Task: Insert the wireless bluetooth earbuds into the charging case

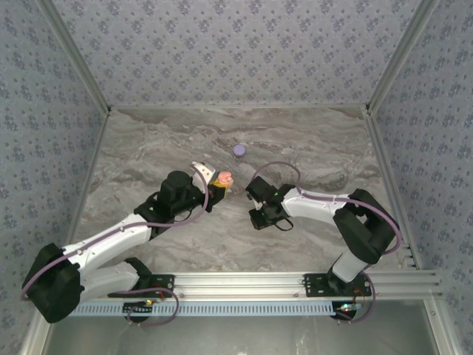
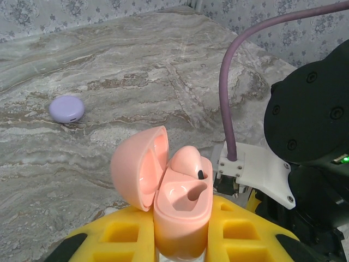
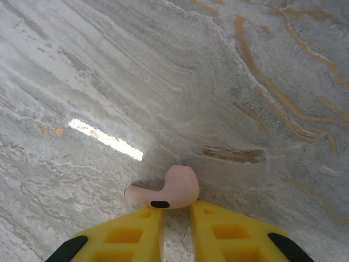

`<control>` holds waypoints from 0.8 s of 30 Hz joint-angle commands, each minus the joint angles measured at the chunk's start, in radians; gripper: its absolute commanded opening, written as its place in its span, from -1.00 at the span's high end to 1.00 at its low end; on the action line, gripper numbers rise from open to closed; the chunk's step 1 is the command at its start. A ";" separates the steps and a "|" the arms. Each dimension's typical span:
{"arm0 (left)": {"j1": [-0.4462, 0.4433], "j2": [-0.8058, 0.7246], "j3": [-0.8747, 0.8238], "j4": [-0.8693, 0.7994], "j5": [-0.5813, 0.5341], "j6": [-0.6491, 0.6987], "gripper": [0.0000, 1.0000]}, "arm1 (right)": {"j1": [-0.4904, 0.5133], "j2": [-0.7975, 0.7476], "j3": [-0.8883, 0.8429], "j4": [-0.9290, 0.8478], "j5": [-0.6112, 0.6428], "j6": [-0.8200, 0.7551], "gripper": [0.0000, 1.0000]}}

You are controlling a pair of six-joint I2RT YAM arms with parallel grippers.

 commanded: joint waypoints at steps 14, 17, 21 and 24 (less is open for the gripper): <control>-0.006 -0.035 0.016 0.002 -0.015 0.011 0.77 | 0.021 0.064 0.070 -0.048 0.146 0.025 0.53; -0.005 -0.035 0.016 -0.002 -0.016 0.010 0.78 | 0.021 0.076 0.082 -0.042 0.157 0.023 0.54; -0.005 -0.038 0.020 -0.007 -0.018 0.010 0.77 | 0.021 0.081 0.107 -0.068 0.202 0.013 0.54; -0.005 -0.040 0.020 -0.011 -0.019 0.010 0.77 | 0.022 0.056 0.116 -0.084 0.218 0.003 0.54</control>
